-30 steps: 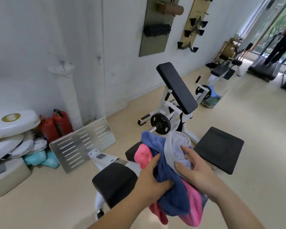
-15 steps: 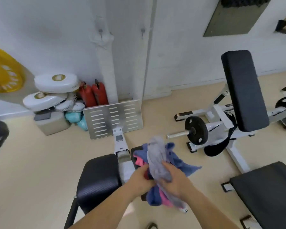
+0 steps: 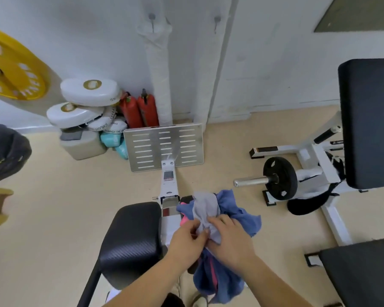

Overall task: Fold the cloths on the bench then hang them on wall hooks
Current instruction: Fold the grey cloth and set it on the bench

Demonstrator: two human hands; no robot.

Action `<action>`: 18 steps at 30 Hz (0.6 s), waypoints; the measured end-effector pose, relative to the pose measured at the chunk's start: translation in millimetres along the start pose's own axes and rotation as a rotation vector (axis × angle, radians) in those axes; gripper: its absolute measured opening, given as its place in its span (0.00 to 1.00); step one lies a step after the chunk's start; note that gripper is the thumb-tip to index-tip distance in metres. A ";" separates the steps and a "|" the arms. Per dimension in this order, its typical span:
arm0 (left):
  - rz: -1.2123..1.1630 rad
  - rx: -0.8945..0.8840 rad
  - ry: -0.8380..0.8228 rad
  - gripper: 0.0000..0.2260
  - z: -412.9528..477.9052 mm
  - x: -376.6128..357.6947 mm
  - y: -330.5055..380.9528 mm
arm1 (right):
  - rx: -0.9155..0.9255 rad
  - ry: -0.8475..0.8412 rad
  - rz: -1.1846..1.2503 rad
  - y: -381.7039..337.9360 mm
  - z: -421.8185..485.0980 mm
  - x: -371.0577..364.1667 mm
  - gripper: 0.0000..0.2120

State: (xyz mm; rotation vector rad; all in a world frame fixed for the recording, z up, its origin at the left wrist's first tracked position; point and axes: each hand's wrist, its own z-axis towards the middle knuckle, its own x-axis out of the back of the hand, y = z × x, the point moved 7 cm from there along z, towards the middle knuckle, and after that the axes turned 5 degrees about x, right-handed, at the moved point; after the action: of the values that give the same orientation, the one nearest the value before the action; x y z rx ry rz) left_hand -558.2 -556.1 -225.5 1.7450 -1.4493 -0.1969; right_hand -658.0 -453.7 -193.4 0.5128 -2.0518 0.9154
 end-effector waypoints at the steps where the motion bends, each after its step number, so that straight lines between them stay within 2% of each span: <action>1: 0.055 0.003 0.023 0.14 2.2 1.2 2.7 | 0.009 0.015 0.048 -1.4 -1.6 2.6 0.29; 4: 0.174 0.046 0.048 0.18 6.5 6.0 15.3 | -0.069 0.121 0.307 17.9 -6.6 17.8 0.33; 6: 0.236 0.084 0.033 0.22 7.2 4.8 23.7 | -0.196 0.088 0.492 40.5 -7.3 20.7 0.34; 7: 0.256 0.086 0.016 0.21 6.9 2.4 28.4 | -0.256 0.026 0.611 49.2 -7.0 15.8 0.31; 9: 0.302 0.044 -0.021 0.16 6.9 -3.6 40.3 | -0.346 -0.060 0.850 55.2 -4.2 13.7 0.16; 10: 0.325 0.021 -0.036 0.13 7.4 -5.7 45.3 | -0.381 -0.088 0.888 57.7 -2.8 16.2 0.12; 12: 0.341 0.027 -0.034 0.11 9.4 -6.1 45.9 | -0.392 -0.156 0.810 60.6 -1.0 20.8 0.12; 15: 0.308 0.049 0.023 0.11 6.7 -3.4 43.0 | -0.310 -0.197 0.665 61.1 1.6 27.0 0.13; 18: 0.270 0.021 0.161 0.09 -4.1 -0.9 46.7 | -0.206 -0.095 0.571 67.3 2.8 34.4 0.12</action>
State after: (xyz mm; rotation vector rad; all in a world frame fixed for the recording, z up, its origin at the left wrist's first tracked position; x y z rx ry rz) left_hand -590.6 -552.4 -191.7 1.5240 -1.5526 0.1001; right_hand -721.8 -413.1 -195.3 -0.1591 -2.3960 0.9929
